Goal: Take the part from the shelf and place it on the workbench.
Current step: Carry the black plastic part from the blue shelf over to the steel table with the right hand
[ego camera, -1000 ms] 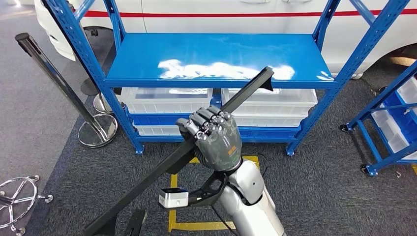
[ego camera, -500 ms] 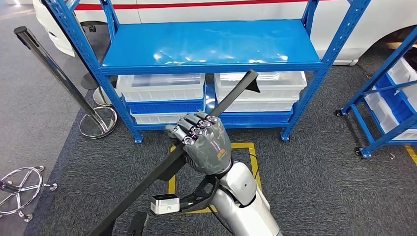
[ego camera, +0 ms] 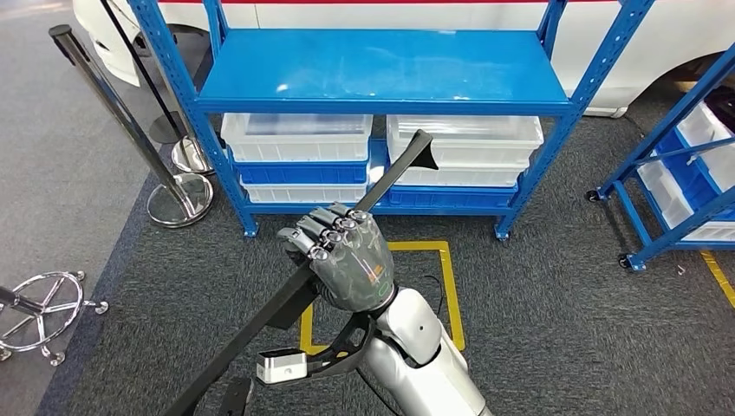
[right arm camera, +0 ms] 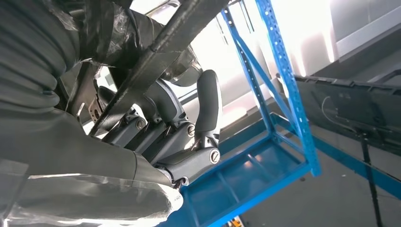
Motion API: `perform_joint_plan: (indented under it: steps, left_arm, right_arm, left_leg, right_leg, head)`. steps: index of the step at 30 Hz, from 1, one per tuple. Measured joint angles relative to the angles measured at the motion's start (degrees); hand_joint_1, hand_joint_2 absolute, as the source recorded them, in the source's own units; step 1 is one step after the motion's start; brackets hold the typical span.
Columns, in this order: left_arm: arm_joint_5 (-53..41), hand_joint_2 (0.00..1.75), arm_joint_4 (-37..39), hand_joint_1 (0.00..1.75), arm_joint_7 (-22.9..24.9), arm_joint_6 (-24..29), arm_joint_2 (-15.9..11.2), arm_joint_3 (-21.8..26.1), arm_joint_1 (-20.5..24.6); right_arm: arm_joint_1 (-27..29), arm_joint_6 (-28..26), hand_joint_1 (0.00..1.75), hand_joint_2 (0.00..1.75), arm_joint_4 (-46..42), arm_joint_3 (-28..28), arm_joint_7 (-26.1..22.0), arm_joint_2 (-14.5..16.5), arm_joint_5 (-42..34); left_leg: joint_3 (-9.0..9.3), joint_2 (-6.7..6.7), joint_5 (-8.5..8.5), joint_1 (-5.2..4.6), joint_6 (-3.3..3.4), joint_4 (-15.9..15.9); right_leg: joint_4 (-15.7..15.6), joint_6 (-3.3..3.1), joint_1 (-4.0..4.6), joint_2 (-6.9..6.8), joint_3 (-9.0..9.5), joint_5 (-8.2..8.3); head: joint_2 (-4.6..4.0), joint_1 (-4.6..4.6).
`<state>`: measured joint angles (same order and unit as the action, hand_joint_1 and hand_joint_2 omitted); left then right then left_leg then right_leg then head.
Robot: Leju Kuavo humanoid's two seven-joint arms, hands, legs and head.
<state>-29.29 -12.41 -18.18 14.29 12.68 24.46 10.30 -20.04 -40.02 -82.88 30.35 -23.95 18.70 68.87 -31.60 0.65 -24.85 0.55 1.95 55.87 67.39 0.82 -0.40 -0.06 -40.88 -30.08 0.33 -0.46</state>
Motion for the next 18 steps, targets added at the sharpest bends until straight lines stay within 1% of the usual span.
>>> perform_joint_plan:
  steps: [1,2,3,4,5,6,7,8,9,11,12,13,14,15,16,17,18]
  left_arm:
    - [-0.03,1.75,0.0,0.0,0.01,0.0,0.03,0.02,-0.03]
    - [-0.07,1.75,0.0,0.0,0.03,0.0,0.04,0.03,-0.05]
    - [-0.11,1.75,0.0,0.0,0.05,-0.01,0.04,0.03,-0.06]
    - [-0.16,1.75,0.0,0.0,0.09,-0.01,0.05,0.04,-0.06]
    - [-0.21,1.75,0.0,0.0,0.12,-0.02,0.07,0.04,-0.05]
    - [-0.25,1.75,0.0,0.0,0.14,-0.04,0.1,0.05,-0.05]
    - [-0.28,1.75,0.0,0.0,0.15,-0.09,0.13,0.06,-0.05]
    - [-0.31,1.75,0.0,0.0,0.16,-0.17,0.14,0.07,-0.04]
    - [-0.31,1.75,0.0,0.0,0.16,-0.26,0.15,0.08,-0.03]
    - [-0.32,1.75,0.0,0.0,0.16,-0.36,0.17,0.13,-0.08]
    - [-0.31,1.75,0.0,0.0,0.16,-0.37,0.17,0.17,-0.14]
    - [-0.32,1.75,0.0,0.0,0.16,-0.38,0.17,0.22,-0.21]
    - [-0.32,1.75,0.0,0.0,0.17,-0.41,0.17,0.28,-0.25]
    - [-0.33,1.75,0.0,0.0,0.19,-0.45,0.16,0.33,-0.26]
    - [-0.38,1.75,0.0,0.0,0.21,-0.53,0.16,0.37,-0.25]
    - [-0.44,1.75,0.0,0.0,0.24,-0.63,0.15,0.4,-0.24]
    - [-0.52,1.75,0.0,0.0,0.28,-0.73,0.15,0.42,-0.23]
  right_arm:
    - [-0.04,0.0,1.75,1.75,0.2,0.01,0.1,-0.02,0.0]
    - [-0.03,0.0,1.75,1.75,0.39,0.02,0.19,-0.04,0.01]
    - [-0.03,0.0,1.75,1.75,0.54,0.03,0.32,-0.07,0.0]
    - [-0.04,0.0,1.75,1.75,0.65,0.04,0.46,-0.09,0.0]
    - [-0.09,-0.01,1.75,1.75,0.7,0.09,0.56,-0.09,-0.02]
    - [-0.19,-0.01,1.75,1.75,0.72,0.17,0.65,-0.08,-0.02]
    - [-0.3,-0.02,1.75,1.75,0.72,0.28,0.72,-0.06,-0.02]
    - [-0.4,-0.02,1.75,1.75,0.72,0.4,0.82,-0.04,-0.02]
    - [-0.51,-0.02,1.75,1.75,0.73,0.49,0.92,-0.03,-0.01]
    - [-0.63,-0.02,1.75,1.75,0.79,0.56,1.07,-0.02,0.01]
    - [-0.69,-0.02,1.75,1.75,0.84,0.58,1.08,-0.02,0.01]
    - [-0.72,-0.01,1.75,1.75,0.87,0.6,1.09,-0.01,0.01]
    - [-0.74,-0.01,1.75,1.75,0.92,0.62,1.1,-0.01,0.01]
    - [-0.75,0.0,1.75,1.75,0.95,0.63,1.12,-0.01,0.01]
    - [-0.76,0.0,1.75,1.75,0.99,0.64,1.14,-0.01,0.01]
    - [-0.76,0.0,1.75,1.75,1.03,0.64,1.16,-0.01,0.01]
    - [-0.76,0.0,1.75,1.75,1.06,0.64,1.2,-0.02,0.01]
  left_leg:
    - [-0.83,0.02,0.47,-0.05,0.04,0.25]
    - [-1.7,0.04,0.93,-0.08,0.03,0.57]
    - [-2.59,0.05,1.34,-0.09,-0.03,0.93]
    - [-3.45,0.04,1.71,-0.09,-0.13,1.33]
    - [-4.23,0.02,2.06,-0.09,-0.27,1.75]
    - [-4.93,-0.02,2.38,-0.15,-0.5,2.13]
    - [-5.42,-0.04,2.75,-0.19,-0.78,2.41]
    - [-5.72,-0.05,3.14,-0.23,-1.1,2.56]
    - [-5.9,-0.04,3.62,-0.25,-1.44,2.51]
    - [-6.16,-0.05,4.38,-0.18,-2.1,2.29]
    - [-6.55,-0.1,3.65,-0.11,-2.42,2.7]
    - [-7.17,-0.17,1.72,-0.04,-2.74,4.09]
    - [-7.97,-0.21,-1.19,0.07,-3.01,6.55]
    - [-8.84,-0.23,-4.46,0.12,-3.26,9.98]
    - [-9.49,-0.23,-6.97,0.15,-3.46,13.64]
    - [-9.62,-0.23,-8.0,0.17,-3.57,16.63]
    - [-9.08,-0.23,-7.56,0.16,-3.61,18.3]
  right_leg:
    - [3.77,0.11,-0.02,0.0,-0.81,-1.98]
    - [6.5,0.17,-0.03,-0.01,-1.07,-2.75]
    - [7.36,0.17,-0.04,-0.01,-0.44,-2.21]
    - [6.24,0.1,-0.06,-0.02,1.18,-0.85]
    - [3.19,-0.08,-0.05,-0.02,3.79,0.54]
    - [-0.74,-0.34,0.03,-0.01,6.68,1.03]
    - [-4.21,-0.65,0.17,0.02,9.03,0.99]
    - [-6.71,-0.96,0.34,0.06,10.5,0.67]
    - [-7.87,-1.24,0.53,0.1,10.94,0.32]
    - [-8.37,-1.98,0.51,0.05,10.34,1.27]
    - [-8.54,-2.44,0.4,-0.03,9.88,1.9]
    - [-8.72,-2.94,0.26,-0.14,9.23,2.67]
    - [-8.81,-3.32,0.18,-0.24,8.44,3.45]
    - [-8.78,-3.55,0.23,-0.27,7.48,4.22]
    - [-8.75,-3.68,0.27,-0.29,6.46,4.99]
    - [-8.71,-3.68,0.31,-0.29,5.37,5.81]
    - [-8.64,-3.64,0.34,-0.29,4.25,6.64]
  head:
    - [0.0,-0.01]
    - [0.0,-0.01]
    - [0.0,-0.01]
    - [0.0,-0.01]
    - [0.0,-0.01]
    - [0.0,-0.02]
    - [0.0,-0.04]
    - [0.0,-0.03]
    - [0.0,-0.05]
    - [0.0,-0.03]
    - [0.0,-0.04]
    - [0.0,-0.03]
    - [0.0,-0.04]
    - [0.0,-0.05]
    - [0.0,-0.05]
    - [0.0,-0.05]
    - [0.0,-0.05]
